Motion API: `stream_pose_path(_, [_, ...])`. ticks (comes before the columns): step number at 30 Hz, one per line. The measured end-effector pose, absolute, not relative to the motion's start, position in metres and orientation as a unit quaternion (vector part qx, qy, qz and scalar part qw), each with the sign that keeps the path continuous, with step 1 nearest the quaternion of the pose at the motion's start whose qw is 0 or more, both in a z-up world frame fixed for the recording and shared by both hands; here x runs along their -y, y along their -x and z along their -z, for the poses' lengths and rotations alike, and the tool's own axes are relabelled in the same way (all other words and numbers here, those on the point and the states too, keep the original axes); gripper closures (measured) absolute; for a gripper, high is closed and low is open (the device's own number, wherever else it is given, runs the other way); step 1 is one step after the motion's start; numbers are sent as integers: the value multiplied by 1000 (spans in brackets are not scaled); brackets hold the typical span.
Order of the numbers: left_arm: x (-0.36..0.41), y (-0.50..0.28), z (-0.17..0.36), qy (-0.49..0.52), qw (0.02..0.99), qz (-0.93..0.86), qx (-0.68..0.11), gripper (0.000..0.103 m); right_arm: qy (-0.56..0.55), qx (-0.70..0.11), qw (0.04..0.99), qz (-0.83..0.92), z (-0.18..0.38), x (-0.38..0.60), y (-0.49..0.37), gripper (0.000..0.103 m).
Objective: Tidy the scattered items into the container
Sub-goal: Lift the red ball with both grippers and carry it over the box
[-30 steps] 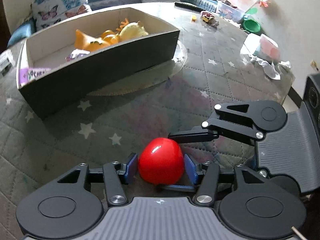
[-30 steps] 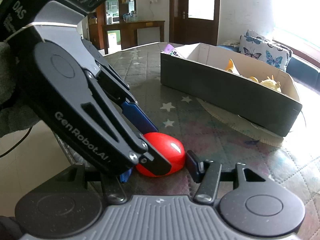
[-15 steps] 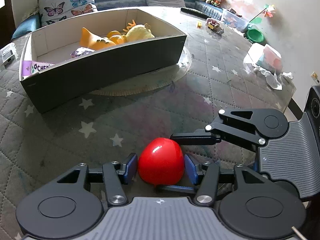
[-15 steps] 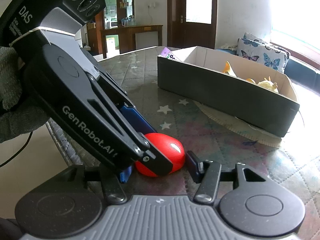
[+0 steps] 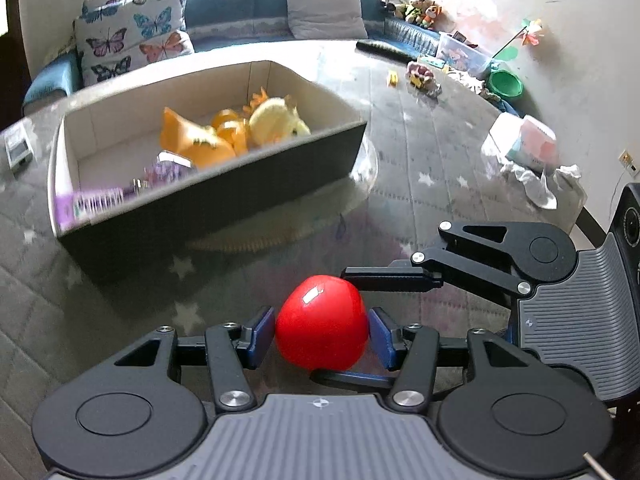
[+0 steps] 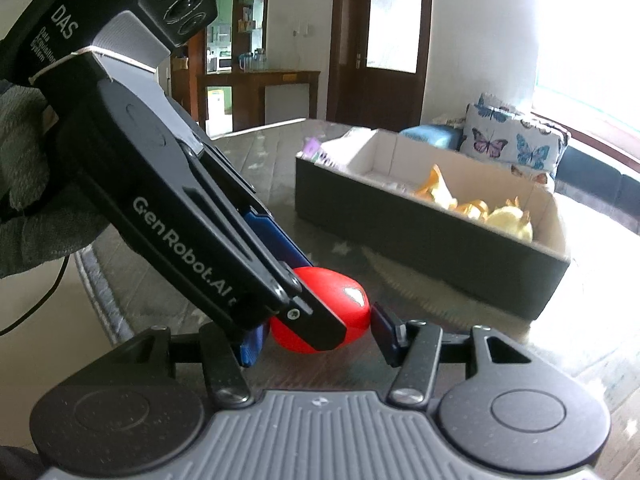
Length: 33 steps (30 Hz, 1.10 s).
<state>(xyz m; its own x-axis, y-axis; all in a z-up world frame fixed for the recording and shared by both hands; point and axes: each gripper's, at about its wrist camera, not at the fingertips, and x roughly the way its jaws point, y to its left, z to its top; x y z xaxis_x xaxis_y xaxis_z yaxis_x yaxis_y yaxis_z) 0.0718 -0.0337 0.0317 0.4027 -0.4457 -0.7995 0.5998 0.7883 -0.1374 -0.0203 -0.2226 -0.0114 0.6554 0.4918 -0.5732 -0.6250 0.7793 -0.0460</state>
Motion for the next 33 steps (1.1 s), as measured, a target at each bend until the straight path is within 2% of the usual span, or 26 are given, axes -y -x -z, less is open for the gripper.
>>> stream_pose_path(17, [63, -134, -76, -130, 841, 322, -415, 48, 132, -239, 919, -283, -31, 239, -42, 47])
stream_pose_path(33, [80, -210, -74, -140, 832, 325, -428, 48, 123, -251, 922, -270, -32, 247, -118, 47])
